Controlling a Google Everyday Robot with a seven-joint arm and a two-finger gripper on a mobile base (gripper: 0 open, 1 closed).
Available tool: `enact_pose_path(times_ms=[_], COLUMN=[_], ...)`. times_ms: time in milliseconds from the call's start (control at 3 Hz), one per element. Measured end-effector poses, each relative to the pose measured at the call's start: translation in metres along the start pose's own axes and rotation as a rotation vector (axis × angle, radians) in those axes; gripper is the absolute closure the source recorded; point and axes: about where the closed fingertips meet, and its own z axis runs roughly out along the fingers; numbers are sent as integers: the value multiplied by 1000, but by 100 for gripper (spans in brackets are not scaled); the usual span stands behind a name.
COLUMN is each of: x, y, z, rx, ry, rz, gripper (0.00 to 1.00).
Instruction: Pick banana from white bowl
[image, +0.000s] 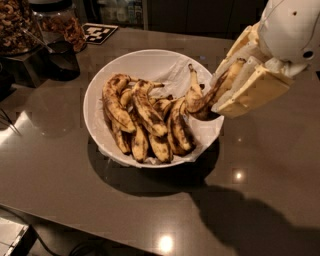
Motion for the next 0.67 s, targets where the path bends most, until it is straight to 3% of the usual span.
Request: enact_pose_path(times_ms=[333, 667], x=[2, 2], y=[19, 57], z=[11, 9], rx=[-42, -39], ry=[-30, -86], rz=[18, 20], gripper=[100, 100])
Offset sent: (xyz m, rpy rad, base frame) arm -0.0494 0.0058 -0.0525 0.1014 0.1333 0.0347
